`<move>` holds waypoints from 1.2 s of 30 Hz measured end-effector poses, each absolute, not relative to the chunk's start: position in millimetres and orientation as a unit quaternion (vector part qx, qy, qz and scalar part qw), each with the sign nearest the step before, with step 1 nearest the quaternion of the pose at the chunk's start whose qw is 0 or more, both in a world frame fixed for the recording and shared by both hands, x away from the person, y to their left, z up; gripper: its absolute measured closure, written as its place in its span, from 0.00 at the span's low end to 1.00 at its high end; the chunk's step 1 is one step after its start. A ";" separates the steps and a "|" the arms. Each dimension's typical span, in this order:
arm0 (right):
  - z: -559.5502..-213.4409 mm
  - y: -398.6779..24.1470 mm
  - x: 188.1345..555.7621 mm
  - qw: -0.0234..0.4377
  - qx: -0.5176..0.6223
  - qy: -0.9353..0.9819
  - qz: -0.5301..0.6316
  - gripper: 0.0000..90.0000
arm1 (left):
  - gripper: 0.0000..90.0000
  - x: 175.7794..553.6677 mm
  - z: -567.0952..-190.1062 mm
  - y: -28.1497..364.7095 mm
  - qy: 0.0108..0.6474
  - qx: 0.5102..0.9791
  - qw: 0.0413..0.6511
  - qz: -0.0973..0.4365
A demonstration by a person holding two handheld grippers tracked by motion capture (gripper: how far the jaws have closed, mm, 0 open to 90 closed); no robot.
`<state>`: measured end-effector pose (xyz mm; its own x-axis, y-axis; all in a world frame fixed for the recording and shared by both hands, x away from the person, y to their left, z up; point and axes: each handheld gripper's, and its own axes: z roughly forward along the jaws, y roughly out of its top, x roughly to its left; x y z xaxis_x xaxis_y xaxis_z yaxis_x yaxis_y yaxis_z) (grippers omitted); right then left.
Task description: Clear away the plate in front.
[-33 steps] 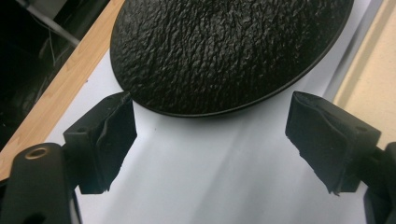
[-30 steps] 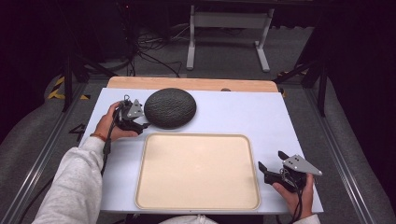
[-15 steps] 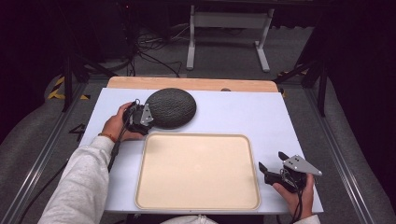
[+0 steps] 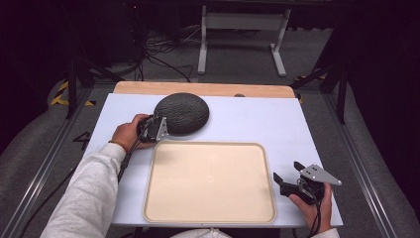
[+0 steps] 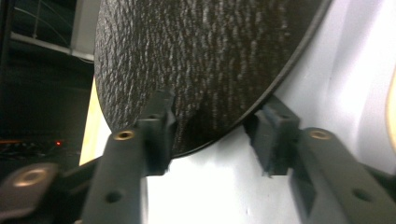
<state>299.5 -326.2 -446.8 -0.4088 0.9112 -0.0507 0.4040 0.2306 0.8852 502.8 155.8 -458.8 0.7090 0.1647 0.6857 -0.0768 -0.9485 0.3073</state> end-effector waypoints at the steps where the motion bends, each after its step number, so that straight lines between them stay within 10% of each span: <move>1: -446.8 -325.9 299.9 0.297 0.454 0.725 0.424 0.16 | 0.70 502.6 -460.4 153.6 0.019 0.909 0.155 0.386; 16: -449.3 -327.4 301.3 0.294 0.459 0.728 0.416 0.17 | 0.97 491.9 -450.6 128.1 -0.008 0.867 0.170 0.469; 36: -448.7 -324.6 300.4 0.267 0.437 0.745 0.427 0.24 | 0.96 451.2 -441.3 106.3 -0.001 0.851 0.141 0.505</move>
<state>300.4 -324.6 -448.7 -0.4758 0.8792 -0.0252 0.4228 0.2537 0.8700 451.2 106.3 -441.3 0.4898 0.1404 0.8604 -0.1446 -0.9602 0.2390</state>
